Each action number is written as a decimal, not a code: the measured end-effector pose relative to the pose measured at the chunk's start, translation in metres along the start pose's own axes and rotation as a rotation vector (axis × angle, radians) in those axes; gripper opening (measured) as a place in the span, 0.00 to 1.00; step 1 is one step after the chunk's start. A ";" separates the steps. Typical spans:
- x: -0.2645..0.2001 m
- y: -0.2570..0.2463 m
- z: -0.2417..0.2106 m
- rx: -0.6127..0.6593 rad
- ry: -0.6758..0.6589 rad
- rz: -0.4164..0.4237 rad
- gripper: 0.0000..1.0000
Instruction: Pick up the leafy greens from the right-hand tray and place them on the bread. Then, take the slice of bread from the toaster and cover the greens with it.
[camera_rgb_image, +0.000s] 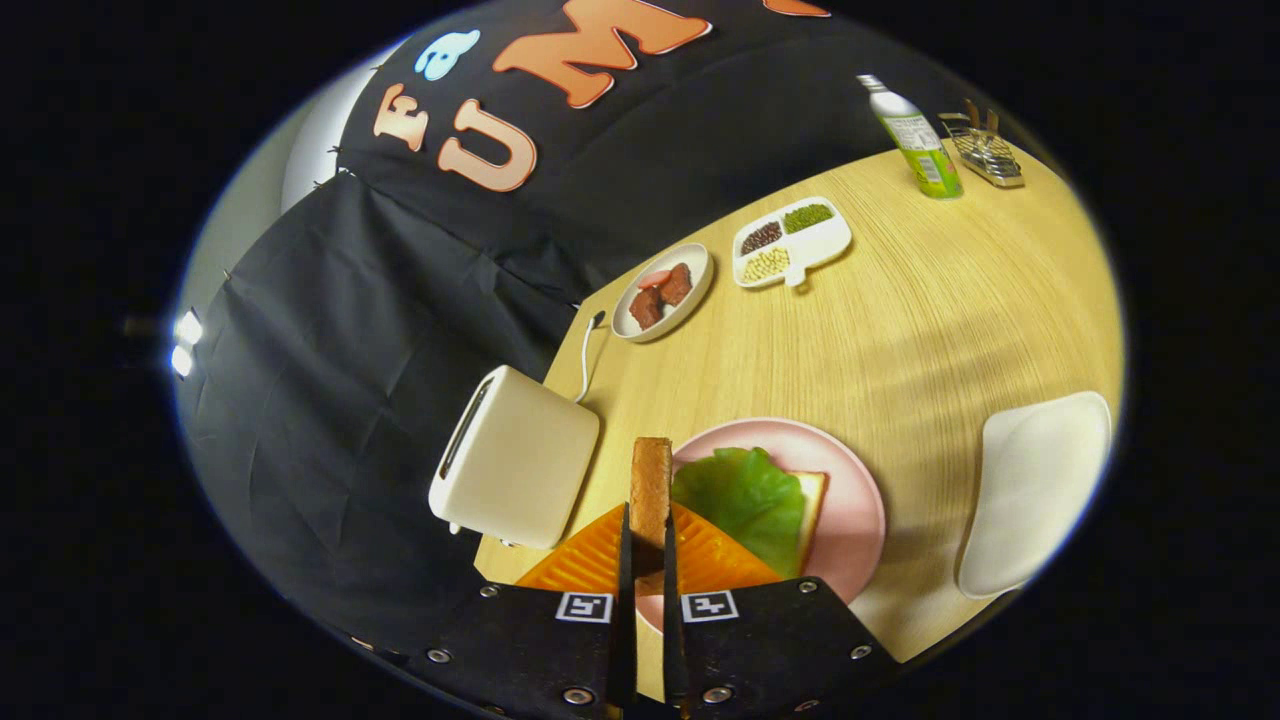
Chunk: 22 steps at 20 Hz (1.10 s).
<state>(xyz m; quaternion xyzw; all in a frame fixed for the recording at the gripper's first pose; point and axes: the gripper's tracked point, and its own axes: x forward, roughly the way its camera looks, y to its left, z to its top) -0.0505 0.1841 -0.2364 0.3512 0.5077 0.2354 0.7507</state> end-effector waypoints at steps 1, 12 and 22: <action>0.001 -0.008 -0.004 0.002 0.007 -0.013 0.11; 0.002 -0.047 -0.005 -0.096 -0.004 -0.113 0.17; -0.034 -0.037 0.052 -0.264 -0.286 -0.155 0.46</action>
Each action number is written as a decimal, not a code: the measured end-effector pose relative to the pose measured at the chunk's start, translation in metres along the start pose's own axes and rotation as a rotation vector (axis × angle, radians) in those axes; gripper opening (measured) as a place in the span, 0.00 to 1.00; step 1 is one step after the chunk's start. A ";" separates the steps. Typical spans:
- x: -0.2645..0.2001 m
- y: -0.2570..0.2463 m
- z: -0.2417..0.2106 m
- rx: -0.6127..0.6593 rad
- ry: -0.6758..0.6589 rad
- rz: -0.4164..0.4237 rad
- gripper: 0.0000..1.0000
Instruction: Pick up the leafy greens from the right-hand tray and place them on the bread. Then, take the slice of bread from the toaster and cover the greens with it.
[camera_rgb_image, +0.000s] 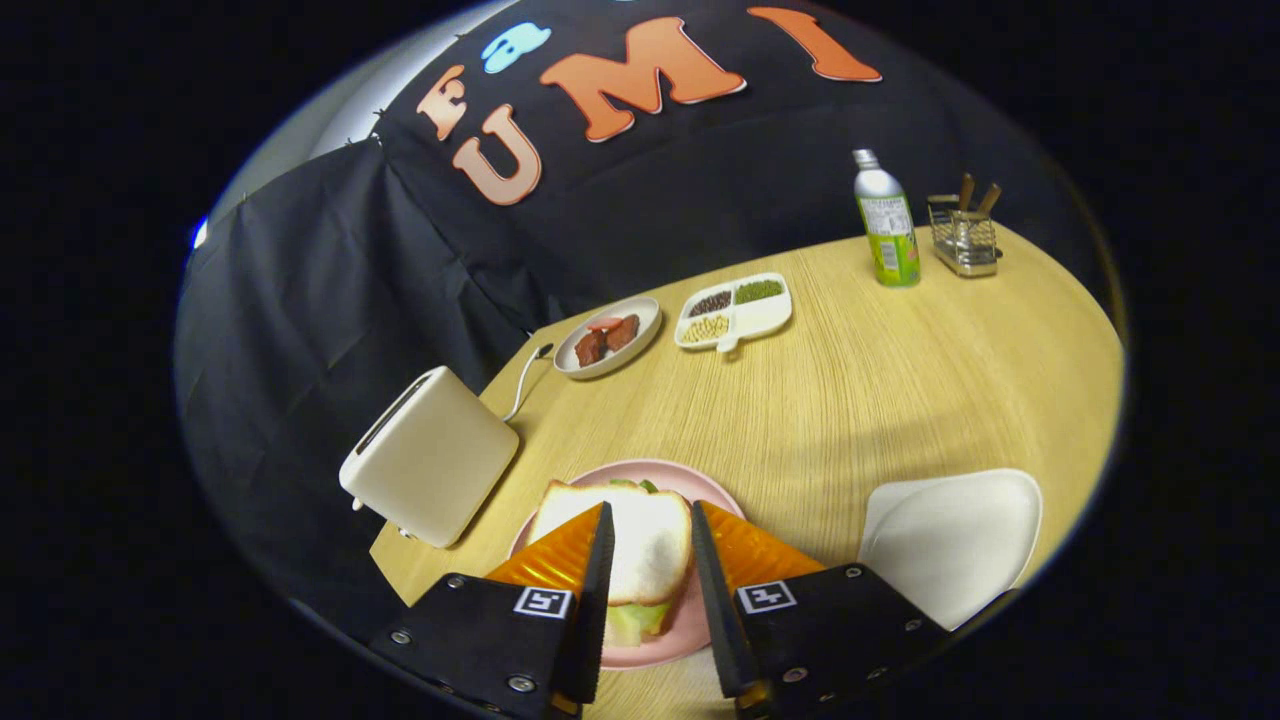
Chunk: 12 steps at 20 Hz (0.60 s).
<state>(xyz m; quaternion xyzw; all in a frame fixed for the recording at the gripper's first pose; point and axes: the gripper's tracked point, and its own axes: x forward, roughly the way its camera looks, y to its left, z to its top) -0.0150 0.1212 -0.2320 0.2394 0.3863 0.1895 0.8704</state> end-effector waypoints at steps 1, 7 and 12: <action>-0.006 -0.002 0.012 -0.028 -0.047 -0.014 0.51; -0.043 -0.011 0.076 -0.163 -0.274 -0.119 0.68; -0.083 -0.009 0.128 -0.296 -0.499 -0.214 0.83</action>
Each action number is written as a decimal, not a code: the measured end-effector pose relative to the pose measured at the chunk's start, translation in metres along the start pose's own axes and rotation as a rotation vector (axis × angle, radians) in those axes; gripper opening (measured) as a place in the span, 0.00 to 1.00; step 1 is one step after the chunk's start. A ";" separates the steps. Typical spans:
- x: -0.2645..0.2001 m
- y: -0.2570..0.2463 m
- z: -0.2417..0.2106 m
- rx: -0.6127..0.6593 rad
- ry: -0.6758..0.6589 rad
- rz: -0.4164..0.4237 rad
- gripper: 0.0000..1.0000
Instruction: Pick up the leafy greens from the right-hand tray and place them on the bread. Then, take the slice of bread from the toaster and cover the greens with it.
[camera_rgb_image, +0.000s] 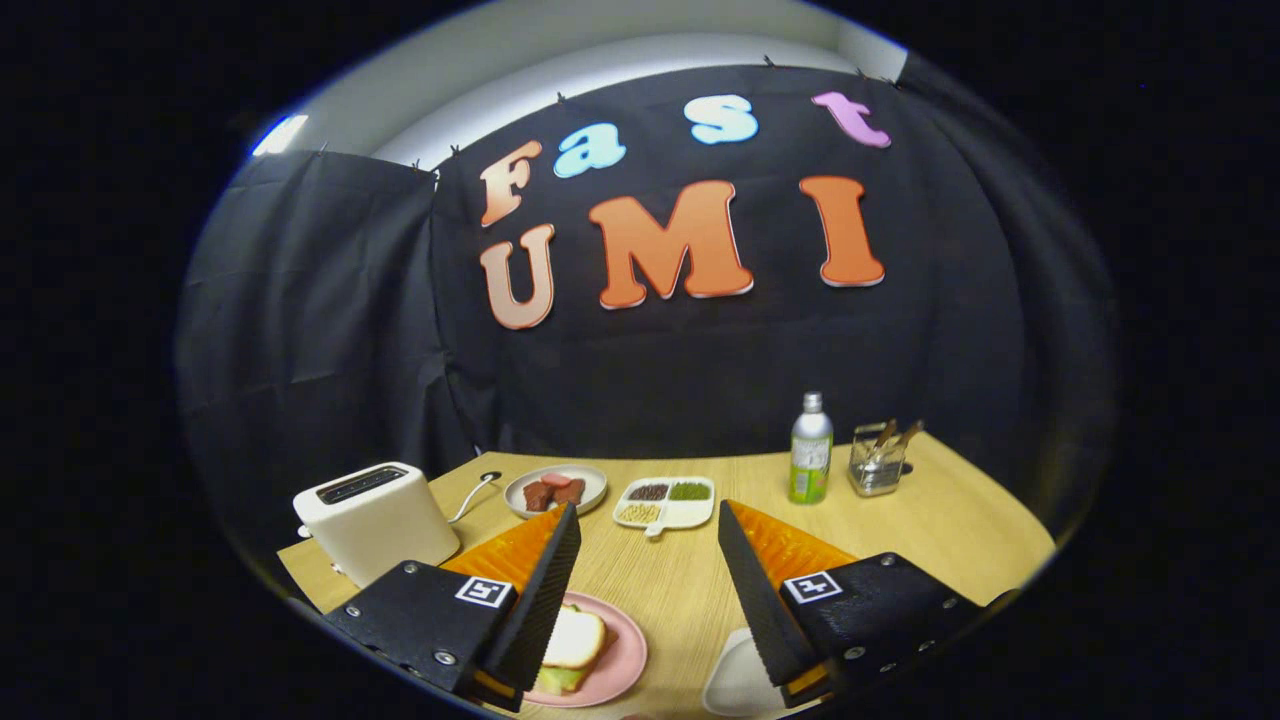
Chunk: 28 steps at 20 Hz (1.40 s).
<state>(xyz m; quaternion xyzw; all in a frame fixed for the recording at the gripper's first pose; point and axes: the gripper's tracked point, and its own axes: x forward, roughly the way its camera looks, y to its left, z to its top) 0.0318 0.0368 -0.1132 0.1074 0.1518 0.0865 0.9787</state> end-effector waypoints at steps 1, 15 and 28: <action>-0.003 -0.001 0.010 -0.010 -0.034 -0.012 0.87; -0.030 -0.001 0.066 -0.106 -0.269 -0.074 0.96; -0.022 0.034 0.071 -0.160 -0.345 -0.025 0.97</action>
